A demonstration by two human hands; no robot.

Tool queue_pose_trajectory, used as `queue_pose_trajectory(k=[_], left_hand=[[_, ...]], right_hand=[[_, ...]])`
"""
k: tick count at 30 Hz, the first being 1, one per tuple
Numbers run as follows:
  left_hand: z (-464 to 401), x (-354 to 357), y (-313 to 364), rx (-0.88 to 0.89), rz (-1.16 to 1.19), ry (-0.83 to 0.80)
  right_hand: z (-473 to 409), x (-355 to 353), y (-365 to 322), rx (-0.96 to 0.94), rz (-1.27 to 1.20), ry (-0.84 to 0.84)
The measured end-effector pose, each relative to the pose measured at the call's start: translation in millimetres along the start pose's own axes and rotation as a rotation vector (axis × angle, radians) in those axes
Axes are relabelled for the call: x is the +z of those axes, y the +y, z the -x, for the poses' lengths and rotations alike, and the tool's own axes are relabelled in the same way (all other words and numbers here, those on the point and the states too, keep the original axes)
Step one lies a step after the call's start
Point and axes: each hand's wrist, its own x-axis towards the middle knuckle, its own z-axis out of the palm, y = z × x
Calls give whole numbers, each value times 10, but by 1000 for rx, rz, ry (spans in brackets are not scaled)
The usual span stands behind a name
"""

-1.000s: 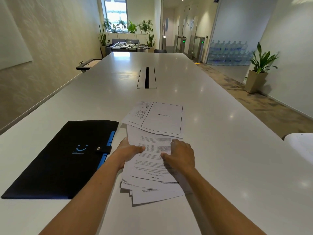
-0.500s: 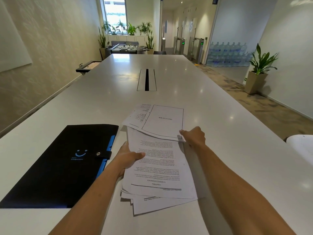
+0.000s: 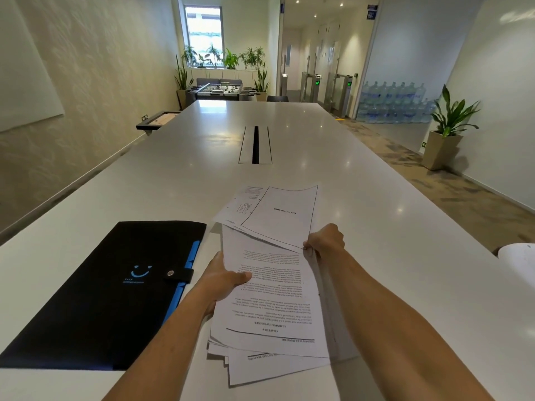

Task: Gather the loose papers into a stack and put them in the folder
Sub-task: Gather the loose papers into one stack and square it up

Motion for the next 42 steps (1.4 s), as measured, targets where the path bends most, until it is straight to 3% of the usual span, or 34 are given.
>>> queue_pose_trajectory(k=[10, 19, 25, 30, 35, 42], left_hand=[[24, 7, -7, -15, -5, 9], [15, 11, 14, -2, 5, 0], [-9, 11, 2, -13, 47, -4], [-34, -9, -9, -54, 54, 31], [-96, 2, 35, -97, -43, 156], [-121, -5, -97, -23, 1, 78]], right_hand=[[-45, 73, -82, -76, -39, 13], [-105, -242, -73, -192, -235, 235], [18, -597, 262, -122, -568, 109], [493, -604, 670, -80, -621, -76], [865, -382, 1048, -127, -437, -126], [993, -323, 1026, -365, 141, -10]])
